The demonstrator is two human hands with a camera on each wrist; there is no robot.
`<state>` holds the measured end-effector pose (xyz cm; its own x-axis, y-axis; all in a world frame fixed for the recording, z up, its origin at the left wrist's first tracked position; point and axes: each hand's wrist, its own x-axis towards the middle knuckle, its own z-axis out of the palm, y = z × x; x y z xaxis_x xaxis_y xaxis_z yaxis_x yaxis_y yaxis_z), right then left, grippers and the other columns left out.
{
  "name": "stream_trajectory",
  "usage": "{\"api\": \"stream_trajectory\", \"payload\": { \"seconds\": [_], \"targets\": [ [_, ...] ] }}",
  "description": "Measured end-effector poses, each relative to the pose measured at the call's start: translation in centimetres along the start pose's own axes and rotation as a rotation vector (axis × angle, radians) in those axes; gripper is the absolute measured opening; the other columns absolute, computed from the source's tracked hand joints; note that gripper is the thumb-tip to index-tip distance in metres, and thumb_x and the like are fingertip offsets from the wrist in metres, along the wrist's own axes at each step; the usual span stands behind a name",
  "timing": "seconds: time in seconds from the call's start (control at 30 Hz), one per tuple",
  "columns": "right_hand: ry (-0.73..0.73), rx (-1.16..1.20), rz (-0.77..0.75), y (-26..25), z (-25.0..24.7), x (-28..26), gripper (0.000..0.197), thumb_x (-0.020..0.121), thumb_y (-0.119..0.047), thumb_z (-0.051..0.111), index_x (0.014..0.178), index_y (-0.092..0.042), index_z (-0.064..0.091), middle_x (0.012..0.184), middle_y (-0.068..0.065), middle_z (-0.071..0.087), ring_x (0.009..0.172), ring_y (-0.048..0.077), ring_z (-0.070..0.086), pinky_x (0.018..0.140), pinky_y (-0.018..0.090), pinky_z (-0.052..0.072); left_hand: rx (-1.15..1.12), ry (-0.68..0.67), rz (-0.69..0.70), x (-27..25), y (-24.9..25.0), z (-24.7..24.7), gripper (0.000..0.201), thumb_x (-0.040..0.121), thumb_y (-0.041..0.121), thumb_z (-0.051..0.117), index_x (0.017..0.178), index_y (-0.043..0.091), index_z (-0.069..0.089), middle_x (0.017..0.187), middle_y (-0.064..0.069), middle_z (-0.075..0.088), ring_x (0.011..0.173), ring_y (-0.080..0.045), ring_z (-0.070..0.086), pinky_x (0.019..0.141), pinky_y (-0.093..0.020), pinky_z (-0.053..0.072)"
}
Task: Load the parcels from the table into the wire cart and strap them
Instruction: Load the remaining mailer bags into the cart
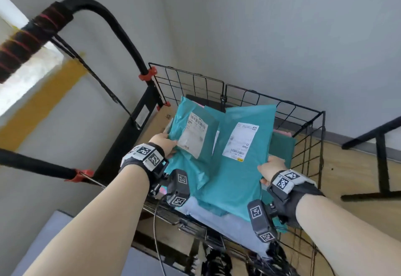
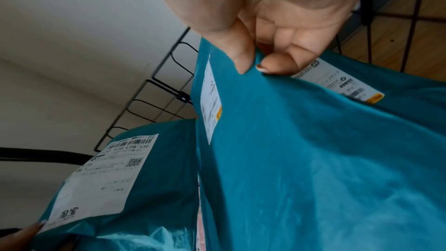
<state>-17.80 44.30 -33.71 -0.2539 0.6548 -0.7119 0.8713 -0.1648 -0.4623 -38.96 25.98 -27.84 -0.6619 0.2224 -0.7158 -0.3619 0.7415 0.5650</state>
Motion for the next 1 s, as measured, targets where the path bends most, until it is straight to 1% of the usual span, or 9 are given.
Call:
{"api": "stream_trajectory", "payload": {
  "seconds": [0.07, 0.2, 0.3, 0.4, 0.5, 0.63, 0.73, 0.83, 1.0],
  "targets": [
    [-0.061, -0.015, 0.014, 0.1, 0.8, 2.0, 0.028, 0.085, 0.006, 0.056, 0.113, 0.009, 0.057, 0.114, 0.025, 0.062, 0.092, 0.037, 0.061, 0.069, 0.038, 0.055, -0.013, -0.001, -0.021, 1.6, 0.2, 0.6, 0.041, 0.099, 0.011, 0.045, 0.139, 0.008, 0.04, 0.075, -0.006, 0.052, 0.06, -0.015, 0.052, 0.035, -0.017, 0.045],
    [-0.125, 0.021, 0.079, 0.7, 2.5, 5.0, 0.016, 0.088, 0.006, 0.052, 0.104, 0.002, 0.053, 0.118, 0.028, 0.059, 0.078, 0.031, 0.056, 0.029, 0.017, 0.041, 0.008, 0.054, -0.033, 5.3, 0.0, 1.5, 0.032, 0.097, 0.011, 0.049, 0.129, 0.006, 0.049, 0.08, -0.007, 0.057, 0.063, -0.019, 0.056, 0.051, -0.022, 0.053],
    [-0.148, -0.004, 0.114, 1.4, 3.3, 6.3, 0.018, 0.091, 0.004, 0.051, 0.108, 0.0, 0.052, 0.122, 0.026, 0.056, 0.08, 0.025, 0.055, 0.046, 0.023, 0.05, 0.131, 0.14, -0.008, 7.5, -0.6, 2.2, 0.04, 0.092, 0.013, 0.052, 0.132, 0.012, 0.049, 0.116, -0.013, 0.061, 0.093, -0.033, 0.064, 0.082, -0.042, 0.056],
    [-0.17, 0.038, 0.149, 1.6, 3.7, 6.9, 0.034, 0.094, -0.007, 0.051, 0.126, 0.007, 0.051, 0.126, 0.02, 0.057, 0.082, 0.016, 0.059, 0.067, 0.02, 0.051, 0.415, 0.185, 0.027, 8.3, -1.6, 3.2, 0.056, 0.094, 0.016, 0.05, 0.147, 0.019, 0.031, 0.146, -0.013, 0.036, 0.122, -0.034, 0.049, 0.097, -0.034, 0.045],
    [-0.148, 0.091, 0.159, 1.1, 3.8, 7.4, 0.03, 0.089, -0.001, 0.059, 0.117, 0.008, 0.056, 0.115, 0.015, 0.062, 0.089, 0.022, 0.06, 0.058, 0.015, 0.05, 0.523, 0.016, 0.026, 7.9, -2.9, 5.4, 0.054, 0.097, 0.014, 0.045, 0.148, 0.02, 0.029, 0.149, -0.009, 0.034, 0.119, -0.031, 0.052, 0.084, -0.027, 0.043],
    [0.022, -0.136, -0.014, 0.9, 4.3, 8.0, 0.024, 0.083, -0.003, 0.062, 0.103, -0.005, 0.049, 0.12, 0.023, 0.056, 0.101, 0.031, 0.061, 0.083, 0.033, 0.054, 0.554, -0.141, 0.018, 8.0, -4.5, 7.5, 0.053, 0.097, 0.01, 0.042, 0.147, 0.023, 0.032, 0.132, -0.007, 0.052, 0.082, -0.025, 0.059, 0.062, -0.021, 0.048],
    [0.143, -0.551, -0.314, 0.1, 4.4, 6.1, 0.057, 0.081, -0.017, 0.07, 0.129, -0.012, 0.04, 0.138, 0.016, 0.034, 0.126, 0.033, 0.036, 0.1, 0.034, 0.036, 0.685, -0.184, 0.05, 8.4, -4.7, 8.0, 0.054, 0.097, 0.008, 0.038, 0.148, 0.022, 0.028, 0.153, -0.004, 0.03, 0.125, -0.026, 0.049, 0.097, -0.028, 0.044],
    [-0.016, -1.07, -0.613, -1.3, 5.2, 5.3, 0.092, 0.076, -0.038, 0.074, 0.147, -0.035, 0.014, 0.155, 0.008, -0.002, 0.143, 0.035, 0.0, 0.114, 0.046, 0.016, 0.752, -0.197, 0.056, 9.1, -5.0, 8.3, 0.054, 0.097, 0.008, 0.036, 0.148, 0.023, 0.028, 0.156, -0.001, 0.022, 0.137, -0.026, 0.035, 0.106, -0.03, 0.035],
    [-0.242, -1.249, -0.458, -3.5, 7.2, 7.3, 0.123, 0.066, -0.046, 0.081, 0.144, -0.047, -0.014, 0.151, 0.007, -0.034, 0.14, 0.046, -0.019, 0.107, 0.061, 0.028, 0.739, -0.179, 0.115, 10.0, -5.9, 8.7, 0.05, 0.095, 0.013, 0.04, 0.143, 0.028, 0.039, 0.155, 0.004, 0.025, 0.139, -0.026, 0.032, 0.114, -0.031, 0.026]
  ]
}}
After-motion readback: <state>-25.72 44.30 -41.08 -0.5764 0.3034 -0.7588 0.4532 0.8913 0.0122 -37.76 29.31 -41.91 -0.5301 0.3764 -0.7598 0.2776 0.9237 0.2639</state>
